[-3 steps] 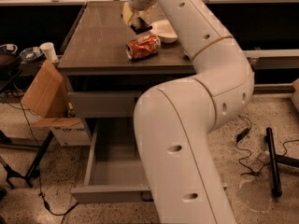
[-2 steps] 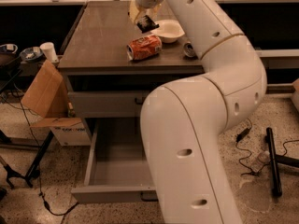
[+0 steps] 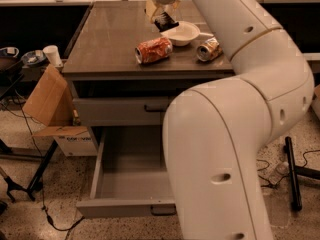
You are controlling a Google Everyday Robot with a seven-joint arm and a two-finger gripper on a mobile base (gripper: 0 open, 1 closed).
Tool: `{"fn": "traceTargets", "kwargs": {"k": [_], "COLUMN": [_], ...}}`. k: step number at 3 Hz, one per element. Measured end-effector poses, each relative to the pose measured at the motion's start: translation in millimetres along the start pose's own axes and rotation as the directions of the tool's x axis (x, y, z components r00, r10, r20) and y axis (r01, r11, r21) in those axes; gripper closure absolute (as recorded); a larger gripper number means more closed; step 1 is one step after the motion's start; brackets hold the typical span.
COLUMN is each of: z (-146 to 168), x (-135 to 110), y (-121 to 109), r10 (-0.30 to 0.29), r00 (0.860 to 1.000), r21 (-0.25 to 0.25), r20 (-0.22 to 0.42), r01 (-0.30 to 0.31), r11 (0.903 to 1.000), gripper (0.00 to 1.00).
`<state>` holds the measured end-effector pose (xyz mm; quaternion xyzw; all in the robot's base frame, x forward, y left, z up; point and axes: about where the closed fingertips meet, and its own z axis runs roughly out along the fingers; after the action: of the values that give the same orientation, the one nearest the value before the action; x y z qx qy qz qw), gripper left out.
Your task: Place rxbar chocolate into middle drawer
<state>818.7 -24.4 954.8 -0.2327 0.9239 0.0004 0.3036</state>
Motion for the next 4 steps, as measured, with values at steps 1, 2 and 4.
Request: {"fn": "traceTargets", "kwargs": {"k": [1, 2, 4], "z": [-13.6, -32.3, -44.8], "x": [9.0, 17.8, 73.5], "y": [0.9, 3.7, 21.7], "r10": [0.007, 0.044, 0.121], "r00": [1.0, 0.997, 0.988], "r21": [0.017, 0.039, 0.074], "r20": [0.01, 0.069, 0.094], "r01": [-0.007, -0.047, -0.128], "r11": [0.9998, 0.9981, 0.989], "gripper": [1.0, 1.0, 1.0]}}
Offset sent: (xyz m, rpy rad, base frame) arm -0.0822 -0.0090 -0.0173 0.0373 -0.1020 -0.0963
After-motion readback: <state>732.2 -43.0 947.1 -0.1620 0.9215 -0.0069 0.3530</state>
